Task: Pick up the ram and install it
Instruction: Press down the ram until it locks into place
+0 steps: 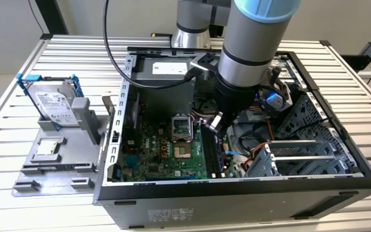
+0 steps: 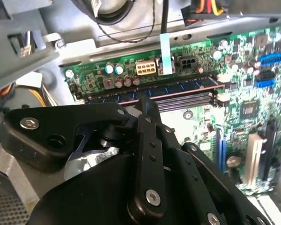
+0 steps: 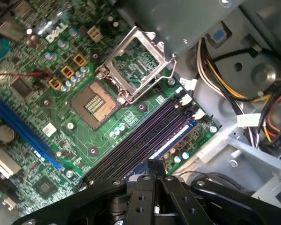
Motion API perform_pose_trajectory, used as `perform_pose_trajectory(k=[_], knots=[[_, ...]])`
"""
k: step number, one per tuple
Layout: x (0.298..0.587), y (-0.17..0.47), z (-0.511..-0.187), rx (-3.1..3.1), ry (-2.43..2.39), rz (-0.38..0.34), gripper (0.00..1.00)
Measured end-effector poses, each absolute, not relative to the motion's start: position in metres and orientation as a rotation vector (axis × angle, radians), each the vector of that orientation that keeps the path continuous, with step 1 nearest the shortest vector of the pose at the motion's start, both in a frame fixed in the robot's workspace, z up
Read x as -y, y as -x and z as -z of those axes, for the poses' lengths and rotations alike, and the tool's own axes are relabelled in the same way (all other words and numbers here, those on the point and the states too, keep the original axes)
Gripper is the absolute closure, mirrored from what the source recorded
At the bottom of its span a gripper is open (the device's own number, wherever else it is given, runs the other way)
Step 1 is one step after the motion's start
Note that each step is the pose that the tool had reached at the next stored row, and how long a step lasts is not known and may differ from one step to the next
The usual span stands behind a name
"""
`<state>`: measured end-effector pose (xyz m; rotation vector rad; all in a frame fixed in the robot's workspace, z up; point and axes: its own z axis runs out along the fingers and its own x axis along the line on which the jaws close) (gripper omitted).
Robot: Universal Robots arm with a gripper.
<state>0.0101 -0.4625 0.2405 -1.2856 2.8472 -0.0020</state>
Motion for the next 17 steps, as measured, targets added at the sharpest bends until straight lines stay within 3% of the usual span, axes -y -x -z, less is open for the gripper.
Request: perform_pose_trajectory(k=[17], knots=[[0.4625,-0.0102,-0.2404,-2.615,1.709,-0.002,1.00]])
